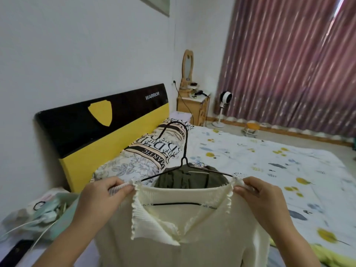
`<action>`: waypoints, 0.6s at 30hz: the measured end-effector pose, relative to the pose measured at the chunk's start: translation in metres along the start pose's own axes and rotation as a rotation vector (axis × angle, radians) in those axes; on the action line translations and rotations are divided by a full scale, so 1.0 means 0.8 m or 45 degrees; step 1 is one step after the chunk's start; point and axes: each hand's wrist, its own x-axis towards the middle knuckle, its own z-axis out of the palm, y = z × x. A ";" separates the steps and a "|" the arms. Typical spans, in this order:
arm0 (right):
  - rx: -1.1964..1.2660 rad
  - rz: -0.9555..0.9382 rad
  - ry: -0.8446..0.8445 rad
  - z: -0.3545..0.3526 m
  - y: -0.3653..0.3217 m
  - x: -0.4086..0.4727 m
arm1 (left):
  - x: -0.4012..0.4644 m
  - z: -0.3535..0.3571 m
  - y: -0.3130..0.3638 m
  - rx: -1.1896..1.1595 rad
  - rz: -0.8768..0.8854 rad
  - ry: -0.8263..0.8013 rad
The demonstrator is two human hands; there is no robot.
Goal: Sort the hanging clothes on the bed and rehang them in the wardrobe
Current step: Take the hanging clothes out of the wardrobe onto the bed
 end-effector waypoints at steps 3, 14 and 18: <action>-0.021 0.055 0.026 -0.007 0.028 0.023 | 0.019 0.041 0.016 0.008 -0.023 -0.057; -0.104 0.208 0.035 0.038 0.093 0.134 | 0.149 0.162 0.010 -0.045 -0.002 -0.248; -0.142 0.287 0.069 0.089 0.110 0.199 | 0.239 0.218 -0.006 -0.077 0.007 -0.294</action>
